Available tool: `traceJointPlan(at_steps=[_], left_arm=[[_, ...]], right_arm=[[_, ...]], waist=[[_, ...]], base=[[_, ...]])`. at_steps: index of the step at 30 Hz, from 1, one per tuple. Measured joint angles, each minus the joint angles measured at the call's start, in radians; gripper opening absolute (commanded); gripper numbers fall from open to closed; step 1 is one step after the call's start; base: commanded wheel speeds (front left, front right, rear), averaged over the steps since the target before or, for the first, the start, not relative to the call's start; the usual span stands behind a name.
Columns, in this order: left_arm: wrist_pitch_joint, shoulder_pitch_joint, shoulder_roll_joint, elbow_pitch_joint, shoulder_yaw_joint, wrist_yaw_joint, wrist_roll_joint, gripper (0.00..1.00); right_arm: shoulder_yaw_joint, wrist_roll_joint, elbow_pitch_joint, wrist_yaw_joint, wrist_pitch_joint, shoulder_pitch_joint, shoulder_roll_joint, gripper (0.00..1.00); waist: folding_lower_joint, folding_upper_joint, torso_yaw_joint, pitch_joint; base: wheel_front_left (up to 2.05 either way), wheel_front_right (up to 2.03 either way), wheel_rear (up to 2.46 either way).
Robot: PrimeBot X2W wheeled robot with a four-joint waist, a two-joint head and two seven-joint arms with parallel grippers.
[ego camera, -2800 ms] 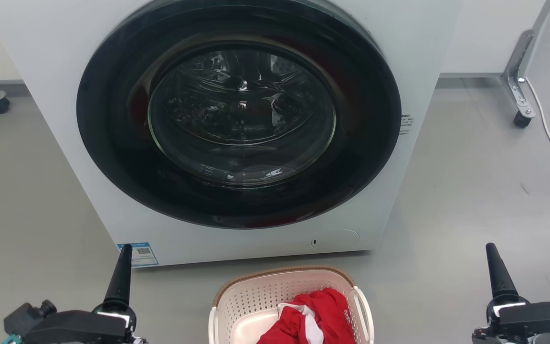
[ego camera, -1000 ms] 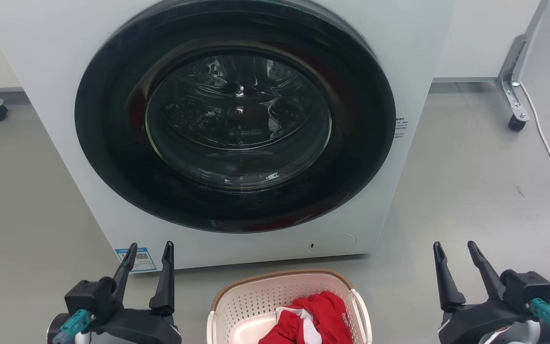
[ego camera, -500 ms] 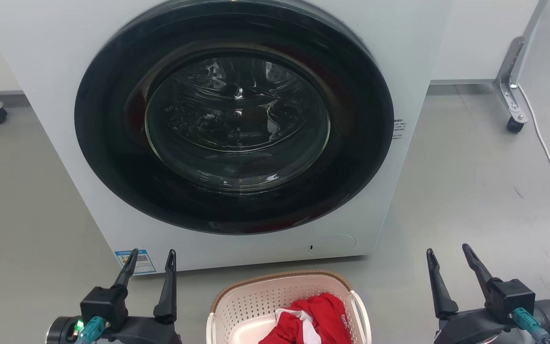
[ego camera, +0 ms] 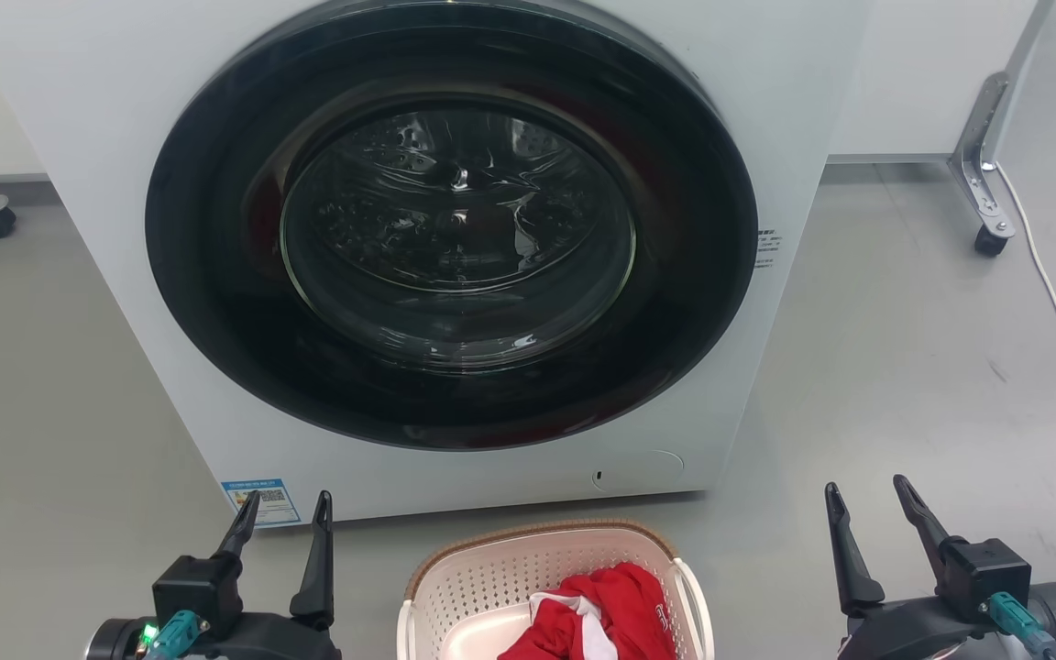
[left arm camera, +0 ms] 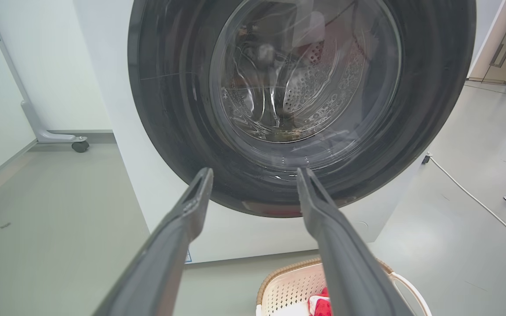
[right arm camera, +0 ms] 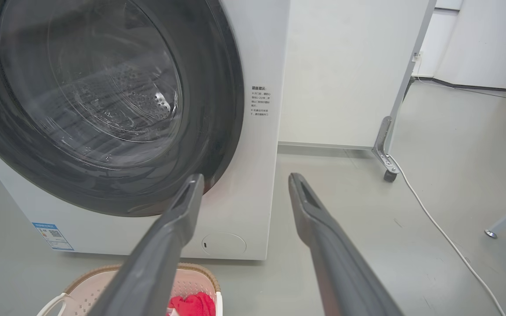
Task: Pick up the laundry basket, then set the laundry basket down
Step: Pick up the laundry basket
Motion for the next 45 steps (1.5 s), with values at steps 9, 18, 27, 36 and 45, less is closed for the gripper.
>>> traceJointPlan(at_steps=[9, 18, 27, 36, 45], left_arm=[[0.008, 0.001, -0.001, 0.003, 0.001, 0.006, 0.001, 1.00], [0.014, 0.012, -0.003, 0.002, 0.000, 0.006, 0.012, 1.00], [0.017, 0.017, -0.002, -0.026, -0.003, 0.006, 0.022, 1.00], [0.035, -0.005, -0.004, -0.040, -0.015, 0.005, 0.022, 1.00], [0.074, -0.089, -0.010, -0.003, -0.029, -0.018, 0.022, 1.00]], right_arm=[[-0.001, 0.000, 0.010, 0.002, 0.000, 0.000, 0.003, 1.00], [-0.001, 0.000, 0.019, 0.010, 0.000, 0.000, 0.005, 1.00], [0.001, 0.000, 0.005, 0.010, 0.000, 0.001, 0.009, 1.00], [-0.002, 0.000, 0.005, 0.010, 0.000, -0.041, 0.020, 1.00], [0.003, 0.000, 0.040, 0.010, 0.003, -0.112, 0.033, 1.00]], waist=[[0.0000, 0.0000, 0.000, -0.002], [0.0000, 0.0000, 0.000, 0.002], [0.0000, 0.0000, 0.003, 0.039], [0.0001, 0.0000, 0.004, 0.137], [0.0001, 0.0001, 0.002, 0.262]], base=[[0.00, 0.00, 0.00], [0.00, 0.00, 0.00], [0.00, 0.00, 0.00], [0.00, 0.00, 0.00], [0.00, 0.00, 0.00]])
